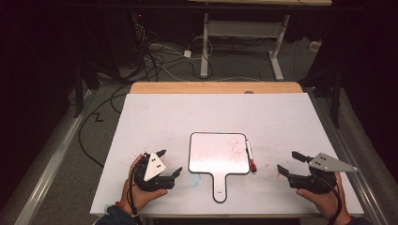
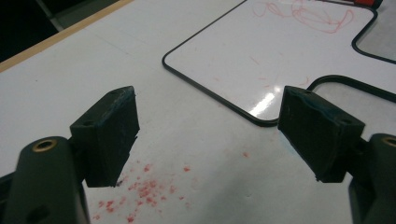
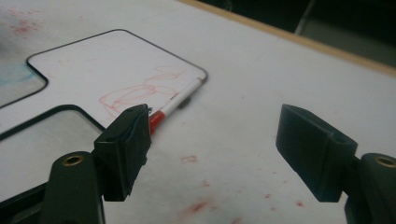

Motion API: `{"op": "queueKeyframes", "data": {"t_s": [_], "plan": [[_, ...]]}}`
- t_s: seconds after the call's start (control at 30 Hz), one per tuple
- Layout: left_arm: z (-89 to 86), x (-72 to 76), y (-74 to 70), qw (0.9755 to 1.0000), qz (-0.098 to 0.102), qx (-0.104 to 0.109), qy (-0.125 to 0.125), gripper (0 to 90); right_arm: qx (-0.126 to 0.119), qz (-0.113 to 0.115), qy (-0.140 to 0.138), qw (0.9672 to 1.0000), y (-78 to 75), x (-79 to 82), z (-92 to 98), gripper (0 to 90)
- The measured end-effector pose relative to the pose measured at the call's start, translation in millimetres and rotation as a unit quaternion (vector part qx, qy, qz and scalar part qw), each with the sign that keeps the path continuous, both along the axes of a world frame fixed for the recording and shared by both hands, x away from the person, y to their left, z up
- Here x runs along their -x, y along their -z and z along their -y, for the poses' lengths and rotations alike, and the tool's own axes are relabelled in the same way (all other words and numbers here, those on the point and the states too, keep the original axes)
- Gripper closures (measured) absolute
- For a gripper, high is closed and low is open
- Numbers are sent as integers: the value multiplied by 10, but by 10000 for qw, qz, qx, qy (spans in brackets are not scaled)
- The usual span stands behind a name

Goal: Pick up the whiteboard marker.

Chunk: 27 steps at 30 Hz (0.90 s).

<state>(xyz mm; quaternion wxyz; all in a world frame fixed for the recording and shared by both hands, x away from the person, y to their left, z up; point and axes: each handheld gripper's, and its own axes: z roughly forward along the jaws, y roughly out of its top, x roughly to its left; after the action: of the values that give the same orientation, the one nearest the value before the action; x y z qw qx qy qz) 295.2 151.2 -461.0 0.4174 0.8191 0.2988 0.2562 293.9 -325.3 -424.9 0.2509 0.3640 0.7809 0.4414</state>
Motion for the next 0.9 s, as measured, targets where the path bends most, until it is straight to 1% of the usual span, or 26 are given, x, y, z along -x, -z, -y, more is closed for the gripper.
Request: {"op": "queueKeyframes", "data": {"t_s": [0.03,0.1,0.13,0.17,0.2,0.27,0.3,0.33,0.4,0.43,0.47,0.5,0.53,0.6,0.67,0.7,0.73,0.77,0.8,0.83,0.87,0.9], "plan": [[2,5,2,10000,4,-3,9,197,41,-83,-10,10000,2,-28,-19,313],[4,13,3,10000,25,-28,10,197,54,-169,-60,9998,6,-57,-47,328],[0,19,4,10000,35,-53,9,198,138,-195,-36,9997,9,-78,-66,334],[0,19,4,10000,35,-53,9,198,155,-298,-44,9994,13,-103,-88,335],[-1,16,11,10000,20,-62,1,198,105,-426,-100,9990,16,-134,-112,341],[2,16,15,10000,16,-71,5,198,209,-543,-103,9983,19,-191,-162,359],[5,16,17,10000,18,-85,5,198,209,-543,-103,9983,19,-191,-162,359],[10,16,19,9999,14,-108,19,198,122,-663,-181,9976,28,-259,-198,387],[18,17,23,9999,9,-151,21,198,97,-869,-192,9960,40,-332,-235,390],[25,18,26,9998,11,-176,38,198,23,-973,-230,9950,45,-371,-256,411],[25,18,26,9998,11,-176,38,198,17,-1062,-301,9939,47,-409,-283,439],[30,16,27,9998,13,-197,39,198,17,-1062,-301,9939,47,-409,-283,439],[37,14,31,9998,14,-200,30,198,120,-1190,-337,9922,51,-490,-358,435],[40,13,33,9998,7,-219,41,198,171,-1279,-428,9907,53,-549,-421,444],[46,10,40,9998,-7,-215,42,198,215,-1346,-427,9897,58,-645,-490,463],[48,10,41,9998,-10,-212,47,198,183,-1464,-435,9881,59,-694,-517,471],[49,10,42,9998,-13,-212,55,198,159,-1488,-356,9881,61,-750,-538,475],[51,10,43,9998,-21,-213,53,198,121,-1553,-342,9872,66,-816,-548,493],[52,10,45,9997,-25,-216,52,198,47,-1668,-351,9854,74,-868,-558,496],[53,11,47,9997,-28,-221,63,199,-38,-1757,-304,9840,82,-935,-566,501],[55,12,48,9997,-28,-229,65,199,-38,-1757,-304,9840,82,-935,-566,501],[56,13,49,9997,-27,-239,63,198,-93,-1826,-230,9829,95,-1013,-577,519]]}}
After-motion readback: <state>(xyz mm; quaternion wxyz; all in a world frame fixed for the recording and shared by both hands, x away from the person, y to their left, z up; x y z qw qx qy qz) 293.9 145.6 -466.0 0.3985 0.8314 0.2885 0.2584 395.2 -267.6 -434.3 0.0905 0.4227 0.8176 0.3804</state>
